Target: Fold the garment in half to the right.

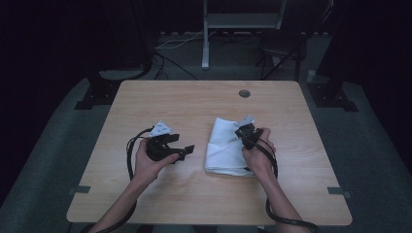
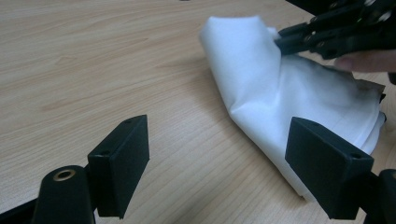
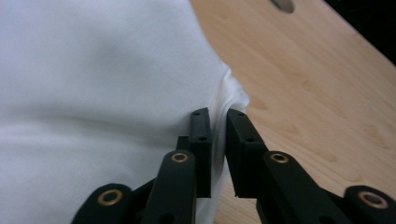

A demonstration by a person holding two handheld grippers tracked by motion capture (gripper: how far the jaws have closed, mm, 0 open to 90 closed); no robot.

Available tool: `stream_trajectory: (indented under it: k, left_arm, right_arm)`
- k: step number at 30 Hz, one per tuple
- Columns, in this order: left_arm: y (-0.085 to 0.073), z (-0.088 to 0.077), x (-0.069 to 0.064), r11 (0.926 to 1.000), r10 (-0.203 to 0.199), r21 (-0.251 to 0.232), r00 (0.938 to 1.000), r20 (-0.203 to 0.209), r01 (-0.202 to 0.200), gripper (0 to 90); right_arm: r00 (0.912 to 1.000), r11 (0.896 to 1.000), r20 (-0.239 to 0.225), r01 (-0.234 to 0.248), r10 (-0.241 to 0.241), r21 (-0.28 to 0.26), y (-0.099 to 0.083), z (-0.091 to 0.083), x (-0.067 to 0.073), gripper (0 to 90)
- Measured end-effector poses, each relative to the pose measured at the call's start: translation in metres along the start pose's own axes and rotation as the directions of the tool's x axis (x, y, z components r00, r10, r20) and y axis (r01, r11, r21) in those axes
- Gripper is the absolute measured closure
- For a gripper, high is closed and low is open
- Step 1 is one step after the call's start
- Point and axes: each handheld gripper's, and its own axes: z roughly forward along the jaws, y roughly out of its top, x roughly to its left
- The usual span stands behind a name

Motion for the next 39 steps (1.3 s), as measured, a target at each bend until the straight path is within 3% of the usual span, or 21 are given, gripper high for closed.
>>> stream_trajectory:
  k: [3,7,12,15,16,18,20,21,24,25,27,29,33,39]
  left_arm:
    - [0.0,-0.001,0.001,1.0,-0.001,0.002,1.0,0.0,0.001,21.6]
    - [0.0,-0.001,0.001,1.0,-0.001,0.001,1.0,0.0,0.001,21.6]
    - [-0.002,0.001,-0.002,1.0,0.004,0.001,0.9999,0.013,-0.004,21.6]
    - [-0.002,0.003,-0.004,0.9999,0.016,0.002,0.9996,0.025,-0.016,21.6]
    - [-0.003,0.004,-0.005,0.9998,0.018,-0.001,0.9993,0.033,-0.018,21.6]
    - [-0.002,0.004,-0.008,0.9997,0.026,-0.006,0.9985,0.048,-0.025,21.6]
    - [-0.002,0.005,-0.01,0.9993,0.034,-0.016,0.9973,0.066,-0.033,21.6]
    - [-0.002,0.005,-0.012,0.9992,0.036,-0.018,0.9966,0.074,-0.035,21.6]
    - [-0.001,0.009,-0.016,0.9987,0.049,-0.019,0.9944,0.093,-0.047,21.6]
    - [-0.001,0.011,-0.018,0.9986,0.052,-0.018,0.9938,0.099,-0.05,21.6]
    - [-0.002,0.013,-0.021,0.9984,0.056,-0.013,0.9925,0.109,-0.055,21.6]
    - [-0.004,0.014,-0.023,0.998,0.063,-0.005,0.9916,0.113,-0.063,21.6]
    - [-0.006,0.014,-0.021,0.998,0.064,0.0,0.9923,0.106,-0.064,21.6]
    - [-0.005,0.012,-0.02,0.9981,0.062,-0.002,0.9928,0.103,-0.062,21.6]
  right_arm:
    - [1.0,1.0,0.0,-0.003,0.003,0.009,-0.006,0.007,0.002,76.4]
    - [0.9999,1.0,0.011,-0.01,0.01,-0.001,-0.006,0.006,0.0,64.7]
    - [0.9914,0.99,-0.05,-0.124,0.121,-0.072,-0.01,-0.006,-0.013,53.1]
    - [0.9673,0.967,-0.133,-0.23,0.216,-0.106,-0.016,-0.019,-0.024,48.5]
    - [0.9519,0.956,-0.172,-0.274,0.254,-0.107,-0.019,-0.023,-0.027,47.4]
    - [0.9055,0.928,-0.272,-0.362,0.325,-0.093,-0.026,-0.03,-0.035,46.7]
    - [0.8756,0.921,-0.339,-0.385,0.344,-0.058,-0.033,-0.035,-0.039,46.2]
    - [0.8663,0.923,-0.362,-0.384,0.344,-0.042,-0.037,-0.037,-0.039,46.3]
    - [0.8719,0.943,-0.382,-0.332,0.306,-0.003,-0.047,-0.039,-0.033,46.2]
    - [0.8683,0.945,-0.392,-0.327,0.304,0.008,-0.049,-0.038,-0.03,46.2]
    - [0.8723,0.946,-0.382,-0.323,0.306,0.018,-0.054,-0.033,-0.025,46.0]
    - [0.8669,0.944,-0.389,-0.329,0.311,0.023,-0.056,-0.029,-0.022,46.3]
    - [0.8709,0.942,-0.377,-0.336,0.315,0.011,-0.057,-0.025,-0.016,47.3]
    - [0.8686,0.94,-0.382,-0.342,0.315,-0.002,-0.052,-0.023,-0.009,47.8]
